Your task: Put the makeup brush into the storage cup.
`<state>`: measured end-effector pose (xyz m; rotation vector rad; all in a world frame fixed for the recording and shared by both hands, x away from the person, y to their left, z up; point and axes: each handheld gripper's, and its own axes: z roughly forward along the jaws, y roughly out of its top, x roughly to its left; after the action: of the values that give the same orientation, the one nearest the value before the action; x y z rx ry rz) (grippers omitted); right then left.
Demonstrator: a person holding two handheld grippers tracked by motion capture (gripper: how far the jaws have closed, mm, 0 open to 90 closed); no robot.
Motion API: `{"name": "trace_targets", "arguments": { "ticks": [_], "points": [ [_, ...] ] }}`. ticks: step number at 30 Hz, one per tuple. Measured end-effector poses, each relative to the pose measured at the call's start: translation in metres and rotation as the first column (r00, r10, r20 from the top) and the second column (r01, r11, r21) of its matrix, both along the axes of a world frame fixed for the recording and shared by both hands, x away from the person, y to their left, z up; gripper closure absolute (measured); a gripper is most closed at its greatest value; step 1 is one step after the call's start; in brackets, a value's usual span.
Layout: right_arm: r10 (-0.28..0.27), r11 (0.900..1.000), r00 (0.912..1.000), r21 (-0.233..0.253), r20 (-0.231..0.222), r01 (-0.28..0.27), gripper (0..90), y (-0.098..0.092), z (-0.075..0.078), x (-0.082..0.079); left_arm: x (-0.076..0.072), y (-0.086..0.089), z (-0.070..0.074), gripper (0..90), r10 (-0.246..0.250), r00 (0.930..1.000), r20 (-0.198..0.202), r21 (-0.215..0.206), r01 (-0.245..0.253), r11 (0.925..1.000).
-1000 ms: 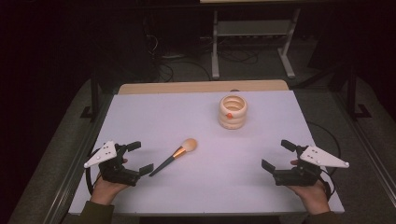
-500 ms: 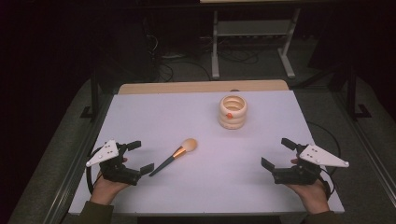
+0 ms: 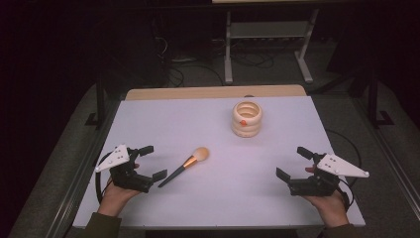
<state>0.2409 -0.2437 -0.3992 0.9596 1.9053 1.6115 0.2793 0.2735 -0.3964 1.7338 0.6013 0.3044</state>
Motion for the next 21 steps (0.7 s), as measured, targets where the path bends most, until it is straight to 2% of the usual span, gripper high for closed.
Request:
{"name": "trace_targets", "arguments": {
  "ticks": [21],
  "points": [
    [0.003, 1.000, 1.0000, -0.002, 0.007, -0.003, 0.0, -0.0020, 0.0011, 0.0021, 0.0097, -0.0097, 0.0089, 0.0, 0.003, 0.9999, 0.013, 0.001, -0.003, 1.0000]
  ]
}}
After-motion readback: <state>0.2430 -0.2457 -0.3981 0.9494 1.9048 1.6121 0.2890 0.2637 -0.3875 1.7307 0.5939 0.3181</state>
